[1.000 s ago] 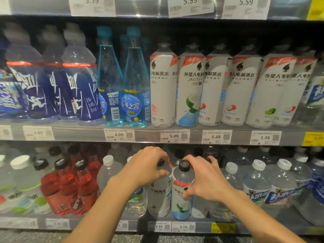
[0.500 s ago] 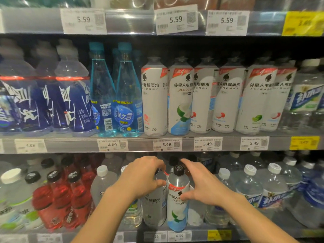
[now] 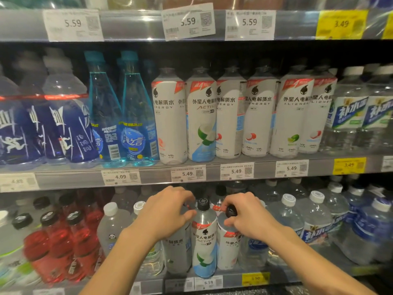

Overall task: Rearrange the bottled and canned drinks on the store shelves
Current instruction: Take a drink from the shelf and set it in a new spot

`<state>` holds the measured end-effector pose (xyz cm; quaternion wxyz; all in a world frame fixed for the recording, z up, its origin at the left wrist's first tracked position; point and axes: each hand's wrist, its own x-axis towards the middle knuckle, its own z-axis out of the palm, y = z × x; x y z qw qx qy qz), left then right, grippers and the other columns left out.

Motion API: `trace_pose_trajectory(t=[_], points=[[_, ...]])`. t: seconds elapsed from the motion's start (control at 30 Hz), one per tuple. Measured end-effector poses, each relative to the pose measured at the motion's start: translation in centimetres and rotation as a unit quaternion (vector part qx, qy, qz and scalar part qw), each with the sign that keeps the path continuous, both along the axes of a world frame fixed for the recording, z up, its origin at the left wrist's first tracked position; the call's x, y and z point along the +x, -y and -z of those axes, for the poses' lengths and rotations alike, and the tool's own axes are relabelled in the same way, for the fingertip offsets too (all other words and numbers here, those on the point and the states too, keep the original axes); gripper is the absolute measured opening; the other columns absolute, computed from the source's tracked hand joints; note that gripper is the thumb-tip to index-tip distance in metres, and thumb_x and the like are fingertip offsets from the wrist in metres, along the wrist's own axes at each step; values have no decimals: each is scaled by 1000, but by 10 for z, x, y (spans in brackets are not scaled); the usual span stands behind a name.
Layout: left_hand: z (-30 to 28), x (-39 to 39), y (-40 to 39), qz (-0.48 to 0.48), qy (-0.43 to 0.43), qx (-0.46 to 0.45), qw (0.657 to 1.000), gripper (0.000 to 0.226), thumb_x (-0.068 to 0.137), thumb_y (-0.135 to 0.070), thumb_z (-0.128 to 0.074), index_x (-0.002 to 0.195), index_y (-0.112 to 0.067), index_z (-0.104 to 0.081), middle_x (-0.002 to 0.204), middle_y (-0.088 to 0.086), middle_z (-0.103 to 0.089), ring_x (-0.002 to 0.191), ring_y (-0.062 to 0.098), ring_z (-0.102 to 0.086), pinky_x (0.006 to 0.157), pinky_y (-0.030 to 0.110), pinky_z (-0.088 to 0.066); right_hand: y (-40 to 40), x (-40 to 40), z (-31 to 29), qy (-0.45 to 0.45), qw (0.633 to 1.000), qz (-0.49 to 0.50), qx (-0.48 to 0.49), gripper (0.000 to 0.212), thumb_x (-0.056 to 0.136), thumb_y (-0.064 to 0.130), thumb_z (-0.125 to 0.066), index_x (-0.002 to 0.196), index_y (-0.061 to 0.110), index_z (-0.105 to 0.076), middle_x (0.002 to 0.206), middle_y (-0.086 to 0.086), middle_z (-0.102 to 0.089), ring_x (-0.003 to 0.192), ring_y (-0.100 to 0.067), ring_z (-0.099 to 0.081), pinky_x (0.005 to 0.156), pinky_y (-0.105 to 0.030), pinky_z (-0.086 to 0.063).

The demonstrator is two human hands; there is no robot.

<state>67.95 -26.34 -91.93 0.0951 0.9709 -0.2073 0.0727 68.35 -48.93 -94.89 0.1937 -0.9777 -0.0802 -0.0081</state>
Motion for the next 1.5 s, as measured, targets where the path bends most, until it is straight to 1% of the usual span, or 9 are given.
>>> trace_pose_trajectory(t=[0.33, 0.63, 0.77, 1.0, 1.17, 1.23, 1.33, 1.4, 1.5], points=[[8, 5, 19, 61, -3, -70, 996, 41, 88, -52, -67, 124, -34, -62, 120, -21, -57, 107, 1, -50, 95, 31, -48, 6, -10, -30, 66, 998, -10, 14, 44, 74, 40, -86, 115, 32, -73, 116, 9, -73, 112, -11, -64, 97, -27, -50], [13, -11, 44, 121, -74, -192, 971, 108, 65, -69, -79, 154, -38, -26, 143, -20, -52, 128, -3, -49, 107, 31, -46, 23, -28, -89, 137, 984, -6, 111, 31, 74, 32, -87, 104, 30, -78, 100, 13, -76, 94, -3, -67, 90, -29, -56], [9, -28, 60, 163, -126, -316, 926, 95, 66, -44, -92, 145, -39, -38, 131, -25, -60, 122, -6, -56, 105, 29, -47, 26, -41, -116, 194, 964, -15, 183, 30, 71, 25, -90, 99, 27, -80, 92, 15, -76, 86, 4, -69, 86, -21, -57], [-24, -45, 53, 138, -80, -442, 883, 63, 63, -15, -95, 119, -26, -67, 109, -11, -74, 100, 9, -70, 85, 36, -59, 13, -73, -155, 257, 913, -70, 308, 29, 68, 21, -91, 94, 27, -79, 89, 14, -77, 85, 3, -72, 78, -18, -58], [-44, -52, 38, 153, -68, -491, 855, 63, 61, -2, -93, 116, -22, -69, 106, -4, -76, 102, 13, -71, 75, 27, -59, 12, -79, -169, 198, 858, -130, 456, 47, 68, 35, -86, 111, 21, -73, 106, 8, -77, 101, -7, -72, 87, -26, -58], [-49, -54, 33, 147, -63, -506, 847, 64, 60, 0, -93, 116, -21, -70, 106, -3, -77, 101, 13, -72, 74, 25, -58, 12, -73, -164, 172, 856, -137, 469, 56, 70, 40, -90, 119, 23, -69, 116, 9, -74, 111, -8, -68, 96, -32, -54], [-58, -54, 27, 137, -30, -518, 844, 64, 58, -11, -97, 114, -28, -72, 106, -3, -77, 100, 18, -72, 76, 34, -61, 3, -69, -150, 83, 873, -158, 455, 64, 62, 44, -84, 122, 32, -64, 118, 18, -71, 112, -2, -66, 95, -26, -51], [-66, -56, 24, 137, -2, -518, 845, 61, 56, -24, -94, 112, -34, -73, 105, -5, -77, 100, 19, -72, 82, 39, -61, -6, -69, -140, 44, 884, -179, 430, 61, 66, 30, -89, 121, 30, -63, 117, 15, -72, 111, -3, -66, 93, -21, -51], [-75, -57, 23, 131, 22, -519, 844, 55, 57, -12, -92, 105, -32, -75, 99, -8, -78, 95, 13, -73, 86, 34, -59, -18, -69, -133, 69, 884, -180, 426, 57, 70, 13, -89, 121, 24, -64, 116, 10, -74, 111, -5, -67, 91, -18, -51]])
